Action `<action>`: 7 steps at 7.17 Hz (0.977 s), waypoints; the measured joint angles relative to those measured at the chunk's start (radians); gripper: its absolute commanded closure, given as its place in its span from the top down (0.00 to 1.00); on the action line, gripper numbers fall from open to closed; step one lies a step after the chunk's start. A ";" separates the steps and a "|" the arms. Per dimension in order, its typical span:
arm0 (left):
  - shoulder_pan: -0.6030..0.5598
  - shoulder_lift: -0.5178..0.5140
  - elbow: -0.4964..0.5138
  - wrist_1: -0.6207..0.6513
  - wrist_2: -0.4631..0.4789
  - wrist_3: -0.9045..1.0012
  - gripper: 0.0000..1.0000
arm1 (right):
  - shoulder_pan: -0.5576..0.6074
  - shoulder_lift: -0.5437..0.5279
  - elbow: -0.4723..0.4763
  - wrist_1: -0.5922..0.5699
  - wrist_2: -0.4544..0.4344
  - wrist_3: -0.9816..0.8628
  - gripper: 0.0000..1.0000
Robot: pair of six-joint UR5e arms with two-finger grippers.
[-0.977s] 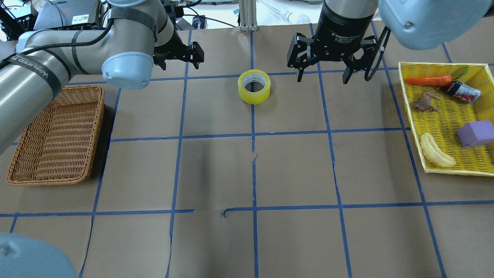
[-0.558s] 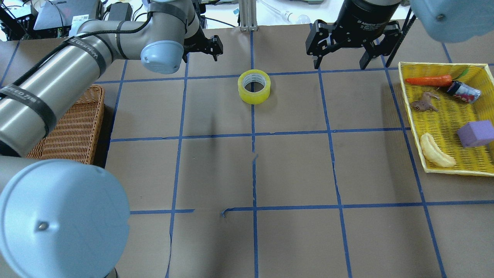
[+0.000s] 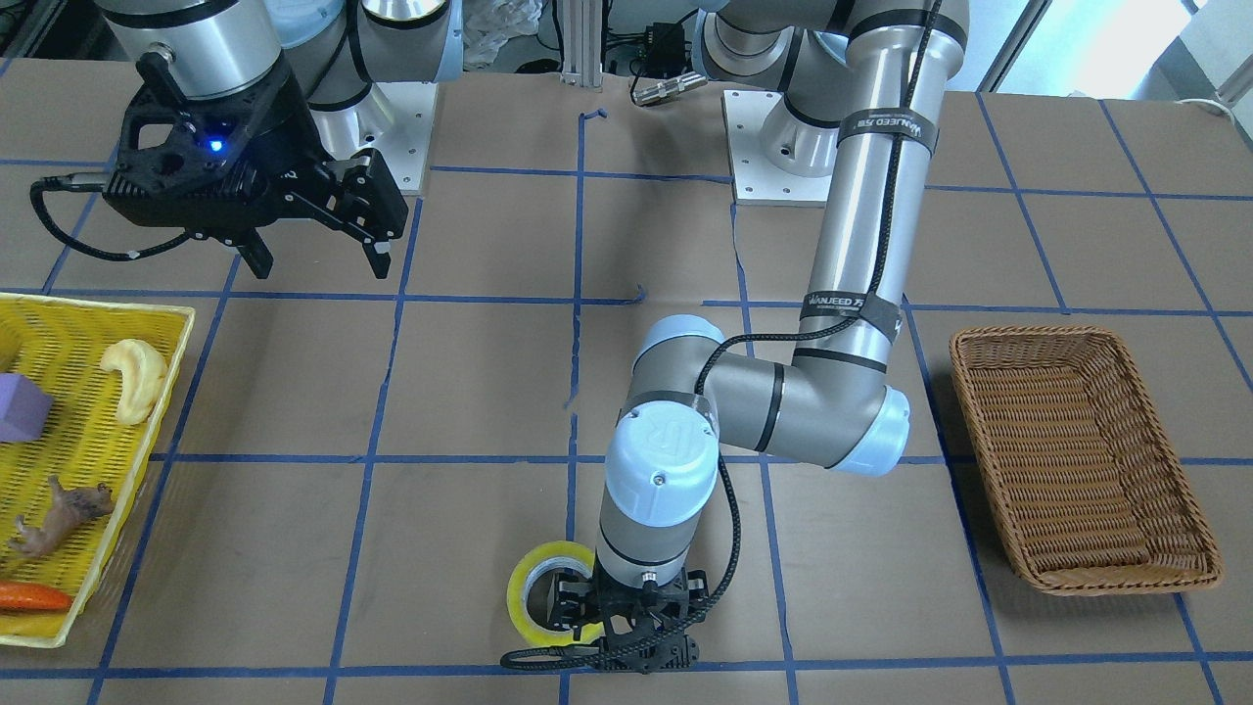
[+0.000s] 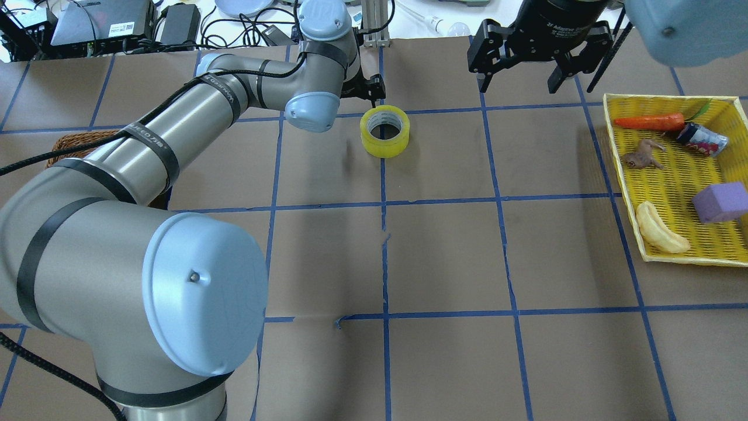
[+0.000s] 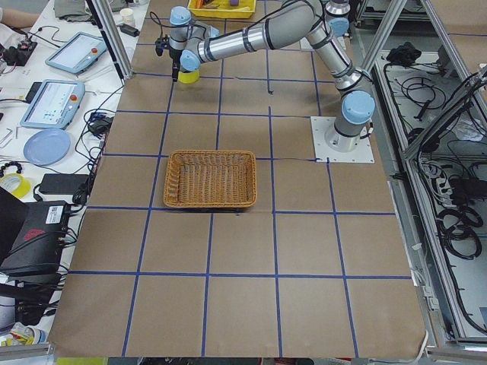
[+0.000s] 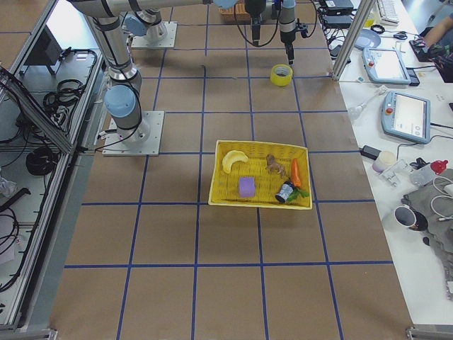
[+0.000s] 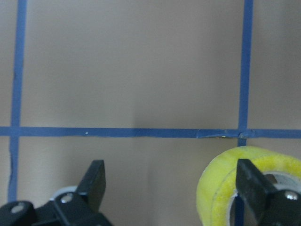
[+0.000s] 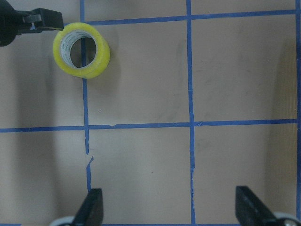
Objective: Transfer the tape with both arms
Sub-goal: 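Reach the left gripper across to the tape roll and grasp it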
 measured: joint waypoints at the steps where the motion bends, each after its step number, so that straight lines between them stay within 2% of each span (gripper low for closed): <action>1: -0.013 -0.001 -0.008 -0.001 -0.001 0.001 0.33 | 0.000 0.000 0.000 0.000 0.000 0.000 1.00; 2: -0.018 0.001 -0.029 0.001 -0.005 0.004 0.11 | 0.001 0.000 0.000 0.000 0.000 0.000 1.00; 3: -0.020 0.005 -0.060 0.007 -0.009 0.006 0.00 | 0.001 0.000 0.000 -0.001 0.000 0.000 1.00; 5: -0.018 0.020 -0.098 0.011 -0.017 0.026 0.00 | 0.001 0.000 0.000 -0.001 0.000 0.001 1.00; 7: 0.018 0.058 -0.105 0.005 -0.075 0.036 0.00 | 0.001 0.000 0.000 -0.001 0.000 0.001 1.00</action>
